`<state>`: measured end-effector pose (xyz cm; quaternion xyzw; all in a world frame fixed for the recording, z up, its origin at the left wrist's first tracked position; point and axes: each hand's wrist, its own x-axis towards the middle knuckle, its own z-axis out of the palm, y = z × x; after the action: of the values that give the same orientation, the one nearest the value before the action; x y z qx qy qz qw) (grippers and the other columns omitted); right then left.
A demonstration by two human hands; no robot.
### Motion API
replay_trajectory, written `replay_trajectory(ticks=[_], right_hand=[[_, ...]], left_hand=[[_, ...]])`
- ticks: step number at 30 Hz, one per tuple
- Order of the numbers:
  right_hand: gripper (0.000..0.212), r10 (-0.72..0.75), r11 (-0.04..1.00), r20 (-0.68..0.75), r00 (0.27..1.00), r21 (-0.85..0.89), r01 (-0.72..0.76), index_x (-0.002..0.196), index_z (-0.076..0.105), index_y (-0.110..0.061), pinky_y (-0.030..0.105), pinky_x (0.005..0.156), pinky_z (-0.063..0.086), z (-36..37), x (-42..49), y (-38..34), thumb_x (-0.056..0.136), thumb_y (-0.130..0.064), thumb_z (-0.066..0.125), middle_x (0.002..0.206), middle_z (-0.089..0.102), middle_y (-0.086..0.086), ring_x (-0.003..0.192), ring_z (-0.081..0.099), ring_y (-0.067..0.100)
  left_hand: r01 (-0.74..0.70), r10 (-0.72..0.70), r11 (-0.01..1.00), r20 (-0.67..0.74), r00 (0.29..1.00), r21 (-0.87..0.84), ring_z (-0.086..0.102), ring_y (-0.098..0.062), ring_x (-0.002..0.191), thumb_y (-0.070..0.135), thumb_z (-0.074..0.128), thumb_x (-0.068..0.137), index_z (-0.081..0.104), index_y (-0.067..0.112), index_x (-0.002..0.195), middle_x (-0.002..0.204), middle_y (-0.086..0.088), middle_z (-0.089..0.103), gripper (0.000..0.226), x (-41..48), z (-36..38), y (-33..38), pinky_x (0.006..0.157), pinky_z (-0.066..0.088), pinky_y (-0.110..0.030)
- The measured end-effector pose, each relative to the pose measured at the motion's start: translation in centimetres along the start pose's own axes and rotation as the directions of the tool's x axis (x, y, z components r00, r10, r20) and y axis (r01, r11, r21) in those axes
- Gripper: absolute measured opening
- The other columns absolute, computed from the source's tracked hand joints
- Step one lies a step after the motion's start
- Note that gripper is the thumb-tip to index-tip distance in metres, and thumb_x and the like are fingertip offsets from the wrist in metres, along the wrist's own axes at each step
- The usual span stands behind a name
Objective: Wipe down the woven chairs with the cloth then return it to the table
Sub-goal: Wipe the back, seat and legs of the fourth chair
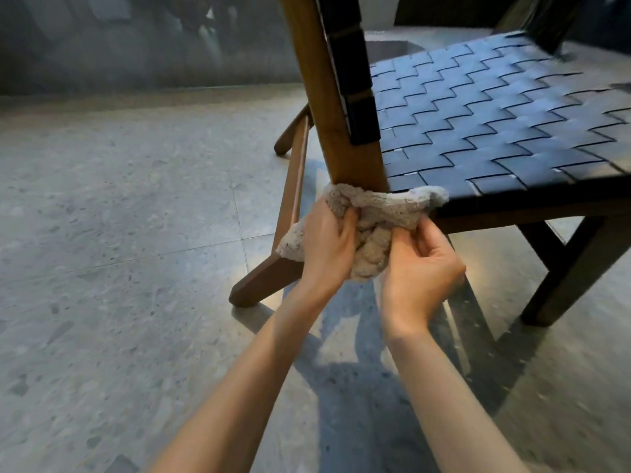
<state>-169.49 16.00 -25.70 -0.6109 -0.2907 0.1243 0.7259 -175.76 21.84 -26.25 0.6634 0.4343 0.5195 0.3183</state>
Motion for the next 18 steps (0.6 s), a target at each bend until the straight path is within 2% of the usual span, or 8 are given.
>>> replay_trajectory(ticks=[2,4,7,9,11,14,16,18], right_hand=[[0.035,-0.115,0.991,0.061,0.991,-0.061,0.119,0.127,0.061,-0.019,0.006,0.085,0.047,-0.1,1.6,-2.0,0.092,-0.014,0.062,0.113,0.066,-0.009,0.098,0.058,-0.013],[0.043,-0.187,0.958,0.274,0.943,-0.163,0.237,0.137,0.052,-0.019,0.015,0.097,0.046,0.3,3.3,-3.5,0.095,-0.012,0.056,0.125,0.062,-0.002,0.112,0.056,-0.002],[0.044,-0.026,0.902,0.599,0.800,-0.331,0.277,0.142,0.041,-0.014,0.035,0.097,0.042,2.0,5.4,-4.8,0.098,-0.014,0.041,0.127,0.058,0.009,0.115,0.052,0.021],[0.045,0.104,0.884,0.673,0.732,-0.400,0.243,0.143,0.034,-0.016,0.034,0.089,0.037,3.0,6.4,-5.4,0.099,-0.020,0.033,0.130,0.054,0.010,0.116,0.050,0.025],[0.047,0.146,0.869,0.715,0.683,-0.423,0.257,0.144,0.030,-0.017,0.037,0.090,0.036,3.4,7.3,-5.7,0.097,-0.025,0.032,0.134,0.051,0.013,0.118,0.049,0.028],[0.041,0.127,0.872,0.745,0.655,-0.399,0.284,0.137,0.039,-0.019,0.034,0.083,0.038,2.7,8.1,-5.5,0.096,-0.026,0.034,0.116,0.060,0.006,0.103,0.054,0.021],[0.022,0.050,0.885,0.738,0.673,-0.345,0.312,0.113,0.050,-0.021,0.022,0.066,0.037,2.0,7.9,-4.9,0.095,-0.021,0.038,0.086,0.061,-0.005,0.079,0.054,0.006],[0.017,-0.039,0.877,0.715,0.698,-0.310,0.366,0.106,0.054,-0.022,0.020,0.058,0.033,1.6,7.5,-4.0,0.094,-0.017,0.042,0.068,0.053,-0.011,0.064,0.050,0.003]], left_hand=[[0.060,-0.063,0.983,-0.015,0.998,-0.174,0.055,-0.019,0.110,0.016,0.039,0.101,0.048,0.010,0.119,0.117,-0.011,0.057,0.021,0.1,-0.2,1.9,0.098,0.045,-0.039],[0.076,-0.095,0.968,-0.071,0.993,-0.239,0.055,-0.012,0.109,0.015,0.040,0.101,0.044,0.005,0.126,0.119,-0.008,0.055,0.028,0.7,-0.3,3.5,0.097,0.045,-0.026],[0.055,-0.080,0.968,-0.094,0.992,-0.246,0.055,-0.003,0.100,0.012,0.040,0.101,0.043,0.000,0.125,0.115,-0.007,0.055,0.027,1.1,-0.7,4.7,0.092,0.045,-0.017],[0.074,-0.093,0.961,-0.059,0.994,-0.265,0.056,-0.009,0.107,0.015,0.039,0.101,0.042,0.001,0.130,0.120,-0.008,0.056,0.032,1.1,-0.9,4.8,0.091,0.045,-0.014],[0.113,-0.122,0.959,-0.018,0.992,-0.260,0.054,-0.003,0.108,0.022,0.038,0.102,0.038,0.008,0.136,0.125,-0.002,0.055,0.037,0.9,-0.9,4.6,0.087,0.043,-0.005],[0.149,-0.158,0.952,-0.014,0.987,-0.267,0.052,0.007,0.101,0.026,0.038,0.101,0.036,0.014,0.137,0.120,0.007,0.053,0.037,0.9,-0.6,4.3,0.088,0.042,-0.004],[0.161,-0.190,0.943,-0.071,0.979,-0.291,0.054,0.006,0.104,0.025,0.041,0.100,0.039,0.014,0.135,0.117,0.007,0.055,0.036,0.6,-0.2,4.1,0.093,0.045,-0.013],[0.163,-0.208,0.952,-0.159,0.965,-0.259,0.057,-0.003,0.110,0.025,0.046,0.099,0.043,0.013,0.135,0.121,0.004,0.060,0.039,0.4,0.2,3.6,0.099,0.046,-0.026]])
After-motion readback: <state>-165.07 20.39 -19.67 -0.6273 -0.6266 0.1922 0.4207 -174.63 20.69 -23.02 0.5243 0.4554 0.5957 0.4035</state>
